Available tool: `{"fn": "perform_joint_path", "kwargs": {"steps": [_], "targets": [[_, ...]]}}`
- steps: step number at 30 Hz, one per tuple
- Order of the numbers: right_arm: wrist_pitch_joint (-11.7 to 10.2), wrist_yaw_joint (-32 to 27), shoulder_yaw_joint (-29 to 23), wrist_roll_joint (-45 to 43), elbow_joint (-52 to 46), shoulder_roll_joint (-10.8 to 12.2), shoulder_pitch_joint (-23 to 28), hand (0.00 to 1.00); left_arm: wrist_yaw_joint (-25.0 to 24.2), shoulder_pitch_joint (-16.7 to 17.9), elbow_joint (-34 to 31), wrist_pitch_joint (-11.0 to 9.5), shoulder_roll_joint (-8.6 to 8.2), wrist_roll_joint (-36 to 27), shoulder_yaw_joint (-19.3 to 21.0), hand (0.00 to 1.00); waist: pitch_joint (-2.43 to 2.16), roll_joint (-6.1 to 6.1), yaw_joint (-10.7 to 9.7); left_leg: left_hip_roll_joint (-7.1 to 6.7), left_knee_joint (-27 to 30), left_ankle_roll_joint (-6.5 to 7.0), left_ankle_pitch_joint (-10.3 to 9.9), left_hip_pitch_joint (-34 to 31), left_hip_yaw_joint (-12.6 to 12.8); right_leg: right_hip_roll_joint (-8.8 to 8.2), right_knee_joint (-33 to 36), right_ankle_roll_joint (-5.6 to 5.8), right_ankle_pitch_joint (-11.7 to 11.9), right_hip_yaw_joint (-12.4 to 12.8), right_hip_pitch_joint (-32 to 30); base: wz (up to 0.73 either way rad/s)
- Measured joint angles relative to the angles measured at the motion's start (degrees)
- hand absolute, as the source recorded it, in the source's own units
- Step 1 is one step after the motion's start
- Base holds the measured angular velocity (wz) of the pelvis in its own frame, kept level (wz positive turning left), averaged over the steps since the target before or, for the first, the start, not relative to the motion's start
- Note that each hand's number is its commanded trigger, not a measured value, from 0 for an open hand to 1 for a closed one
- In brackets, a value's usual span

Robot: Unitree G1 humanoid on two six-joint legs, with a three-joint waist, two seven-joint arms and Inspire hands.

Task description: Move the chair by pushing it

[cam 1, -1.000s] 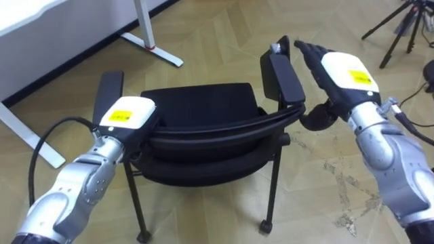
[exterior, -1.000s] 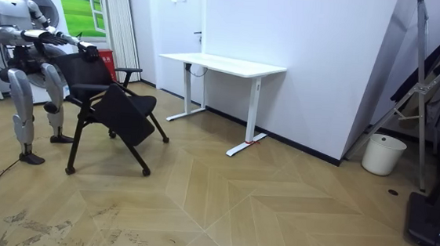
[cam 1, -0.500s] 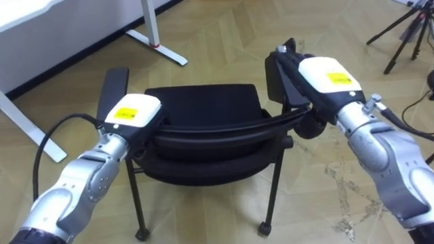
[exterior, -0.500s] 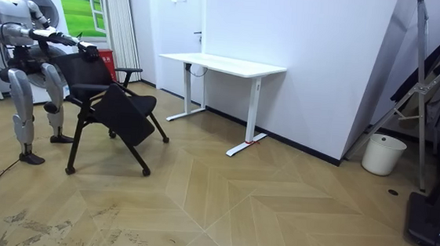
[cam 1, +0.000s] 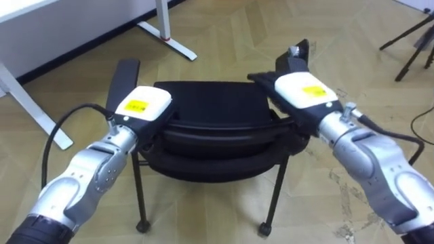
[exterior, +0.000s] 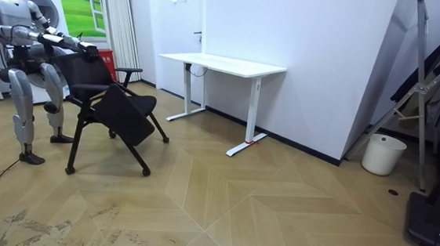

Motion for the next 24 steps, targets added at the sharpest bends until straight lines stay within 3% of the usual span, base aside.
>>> {"fn": "perform_joint_path", "kwargs": {"steps": [7,13,23,24], "targets": [[0.5,-0.5,2.3,-0.8,3.0,0.5,0.6,0.0,1.7,-0.1,1.9,0.4,-1.67,-0.1,-0.6,1.0,-0.31,1.92,0.0,-0.09,0.1,0.0,0.0,-0.2,-0.7,-0.01,-0.2,0.0,0.0,-0.7,0.3,0.05],[1.0,-5.2,2.3,-1.2,7.1,3.0,1.2,0.0,2.0,0.0,3.2,1.4,-2.64,-0.1,-1.4,1.0,-0.45,2.09,-1.0,-0.19,0.4,-0.02,0.0,0.6,-1.6,0.0,-1.1,-0.01,0.0,-1.6,2.2,0.08],[-0.1,-10.7,2.5,-7.0,10.7,3.2,1.6,0.0,0.4,0.1,3.7,2.5,-5.1,-0.2,-1.9,1.0,-0.76,3.72,-0.9,-0.13,0.4,-0.03,0.0,1.2,-1.5,0.04,-0.9,-0.11,0.1,-1.5,2.7,0.0],[0.0,-11.5,2.6,-7.2,10.7,3.2,1.9,0.57,0.3,0.1,3.7,2.5,-5.24,-0.2,-1.9,1.0,-0.74,3.85,-0.8,-0.13,0.4,-0.03,0.0,1.3,-1.5,0.03,-0.9,-0.11,0.1,-1.5,2.7,0.0]]}}
